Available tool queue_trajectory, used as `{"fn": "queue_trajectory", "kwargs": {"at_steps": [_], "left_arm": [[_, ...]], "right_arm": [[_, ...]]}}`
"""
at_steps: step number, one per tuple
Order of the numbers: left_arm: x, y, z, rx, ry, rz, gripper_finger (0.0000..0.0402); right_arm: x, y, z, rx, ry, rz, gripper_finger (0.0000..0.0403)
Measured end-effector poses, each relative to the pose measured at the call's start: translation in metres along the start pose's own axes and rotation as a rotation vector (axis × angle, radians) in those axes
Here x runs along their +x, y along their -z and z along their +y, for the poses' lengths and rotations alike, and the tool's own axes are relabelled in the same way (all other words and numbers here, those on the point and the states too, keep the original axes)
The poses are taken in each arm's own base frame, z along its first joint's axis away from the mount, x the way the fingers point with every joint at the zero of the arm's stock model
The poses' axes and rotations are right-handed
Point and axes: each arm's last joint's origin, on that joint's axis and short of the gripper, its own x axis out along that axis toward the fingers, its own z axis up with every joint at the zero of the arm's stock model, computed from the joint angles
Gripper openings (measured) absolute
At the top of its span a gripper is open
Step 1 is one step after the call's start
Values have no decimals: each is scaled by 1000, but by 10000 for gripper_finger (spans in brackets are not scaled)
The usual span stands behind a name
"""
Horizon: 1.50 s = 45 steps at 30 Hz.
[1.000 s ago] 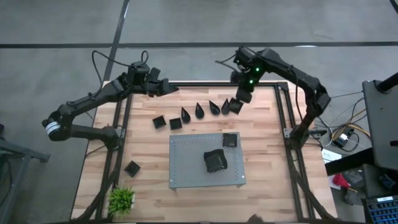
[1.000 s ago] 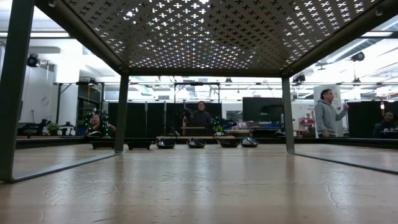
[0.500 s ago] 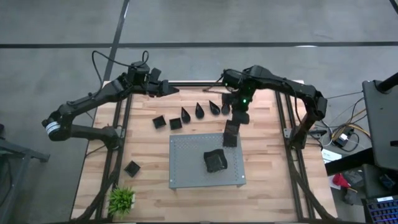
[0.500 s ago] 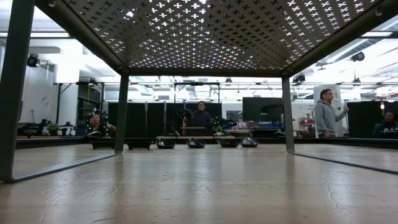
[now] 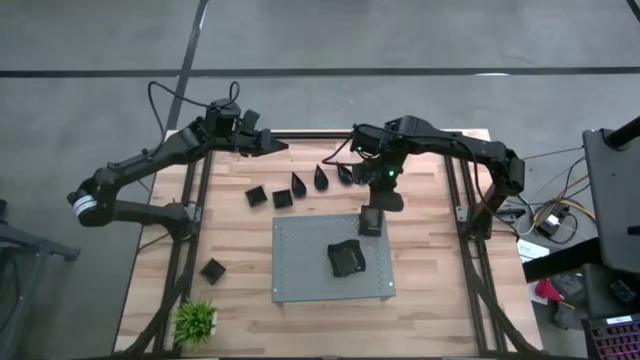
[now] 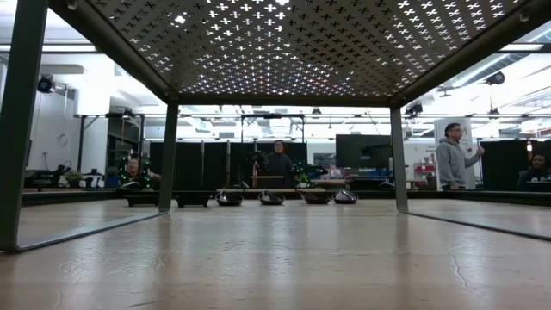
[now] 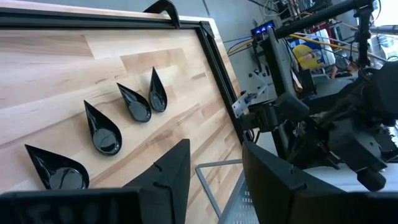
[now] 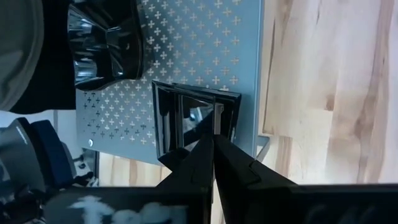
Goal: Pick & Place Mini shaped plates
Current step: Stack the square plate on top of the other square plate on the shelf
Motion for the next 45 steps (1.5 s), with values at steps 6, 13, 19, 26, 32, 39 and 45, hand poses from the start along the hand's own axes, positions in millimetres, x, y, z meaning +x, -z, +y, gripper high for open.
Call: {"fn": "queue_trajectory", "kwargs": {"at_steps": [6, 13, 19, 26, 32, 39, 45], "left_arm": [[0, 1, -1, -2, 2, 3, 138], [1, 2, -1, 0, 4, 8, 138], [1, 2, -1, 0, 4, 8, 138], [1, 2, -1, 1, 4, 9, 138], [1, 2, -1, 1, 4, 9, 138], [1, 2, -1, 1, 4, 9, 138], [1, 2, -1, 1, 4, 9, 138]], "right_arm": [[1, -1, 2, -8, -3, 2, 8], [5, -1, 5, 5, -6, 6, 8], [8, -2, 2, 12, -3, 4, 8], [12, -2, 0, 15, 2, 2, 8], [14, -2, 1, 26, 2, 3, 8], [17, -1, 1, 27, 24, 22, 9], [17, -1, 1, 32, 23, 22, 9]]}}
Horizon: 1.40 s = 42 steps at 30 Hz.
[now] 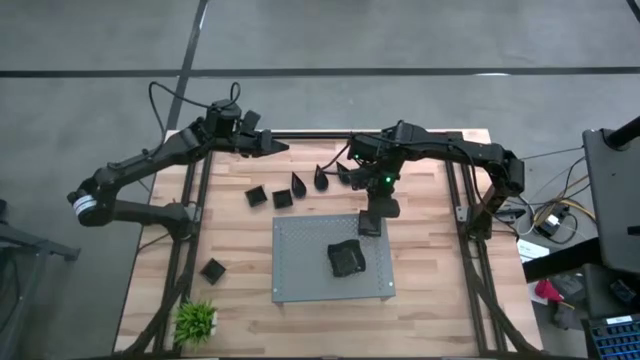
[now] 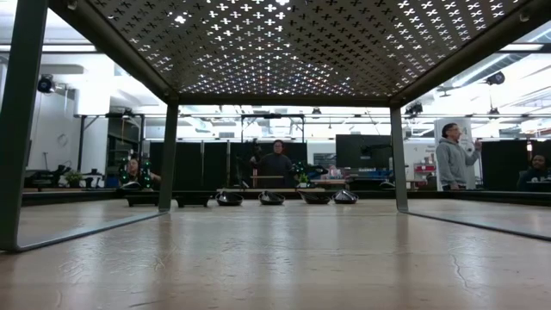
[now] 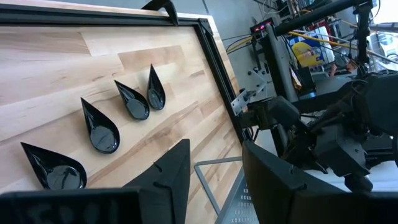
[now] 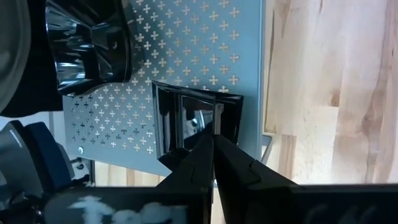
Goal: Pick & Place Mini shaped plates
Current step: Stack the square plate on top of the other square plate on the shelf, then stack the square plate on top of the other square plates on the shelf
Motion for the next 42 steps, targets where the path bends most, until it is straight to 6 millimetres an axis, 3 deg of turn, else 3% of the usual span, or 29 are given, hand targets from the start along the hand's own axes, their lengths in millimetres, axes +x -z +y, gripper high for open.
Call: {"fn": "queue_trajectory", "kwargs": {"at_steps": [12, 22, 31, 42], "left_arm": [[0, 0, 0, 2, 0, 0, 138], [-1, 10, 11, 118, -105, 97, 138], [-7, 30, 43, 115, -497, 174, 138], [7, 69, 99, -15, -680, 302, 138]], "right_arm": [[-1, 0, 2, 8, 0, -3, 64], [-26, -12, 11, 17, 19, -139, 75], [-38, -21, 15, 11, 27, -235, 77], [-40, -27, 15, -11, 32, -295, 69]]}}
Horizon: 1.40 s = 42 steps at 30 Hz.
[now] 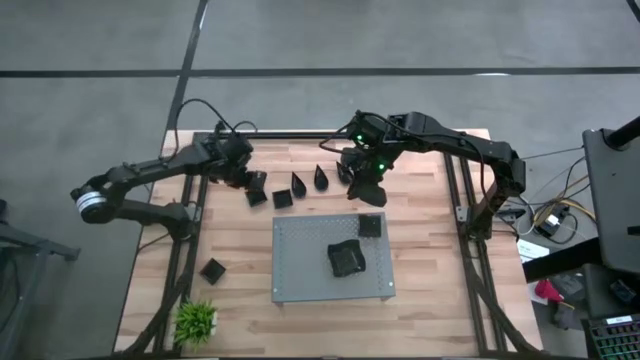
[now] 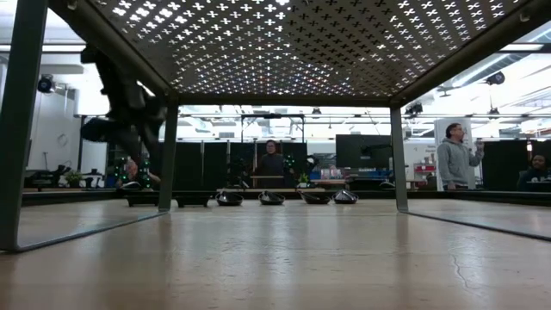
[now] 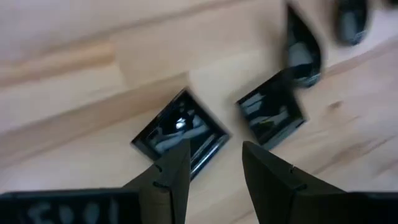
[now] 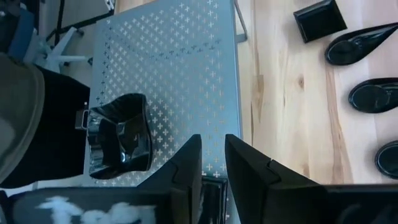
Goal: Pick & Place Mini shaped plates
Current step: Stack the square plate on top of the other square plates on the shelf
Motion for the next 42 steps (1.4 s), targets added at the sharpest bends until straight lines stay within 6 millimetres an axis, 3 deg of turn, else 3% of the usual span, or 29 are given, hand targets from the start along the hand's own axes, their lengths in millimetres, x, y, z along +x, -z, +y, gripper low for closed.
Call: {"fn": "queue_trajectory", "kwargs": {"at_steps": [15, 30, 35, 42], "left_arm": [[38, 32, 32, -263, -106, 77, 138], [50, 34, 36, -327, -42, 12, 135], [50, 33, 35, -325, -28, -2, 107], [54, 37, 40, -306, -43, 4, 28]], "right_arm": [[0, -4, 0, 4, 0, -42, 76], [0, -6, 0, -8, 1, -52, 59], [0, -6, 0, -17, 11, -60, 64], [0, -7, -1, -18, 28, -62, 68]]}}
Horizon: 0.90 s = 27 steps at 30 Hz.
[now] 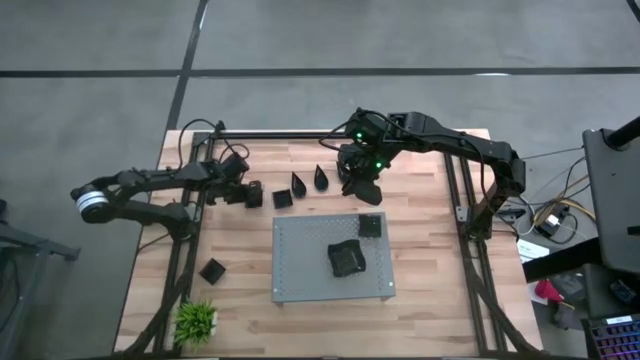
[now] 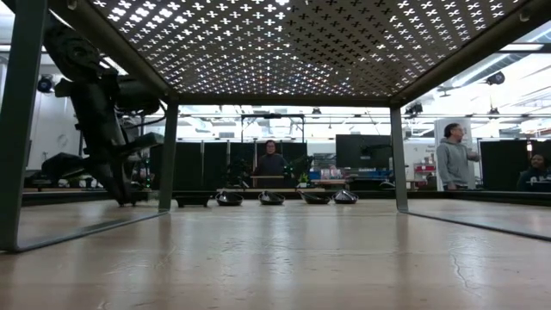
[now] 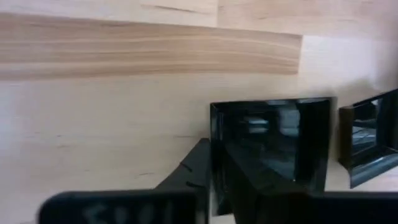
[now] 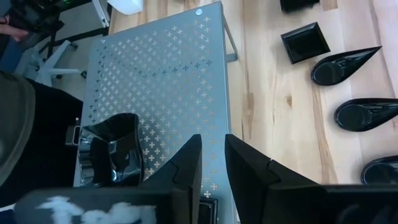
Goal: Pick & Place Mini shaped plates
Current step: Stack the square plate on top of the other square plates on the shelf
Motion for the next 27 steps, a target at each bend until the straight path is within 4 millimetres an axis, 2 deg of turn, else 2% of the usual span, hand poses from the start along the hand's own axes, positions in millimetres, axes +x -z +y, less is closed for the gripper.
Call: {"fn": "queue_trajectory", "kwargs": {"at_steps": [3, 11, 16, 20, 27], "left_arm": [[3, 2, 3, 10, 18, -3, 6], [-3, 1, -3, 32, 78, 24, 1], [-26, -6, -19, 48, 193, -27, 1], [-53, -14, -34, 55, 301, -112, 0], [-104, -28, -65, 121, 399, -334, 0]], "right_arm": [[0, 0, 0, 0, 0, 0, 65], [0, 0, 0, 14, 0, 0, 56], [0, 0, 0, 60, 2, -3, 60], [0, -4, -3, 124, 74, -39, 63], [-3, -20, -7, 260, 228, -241, 57]]}}
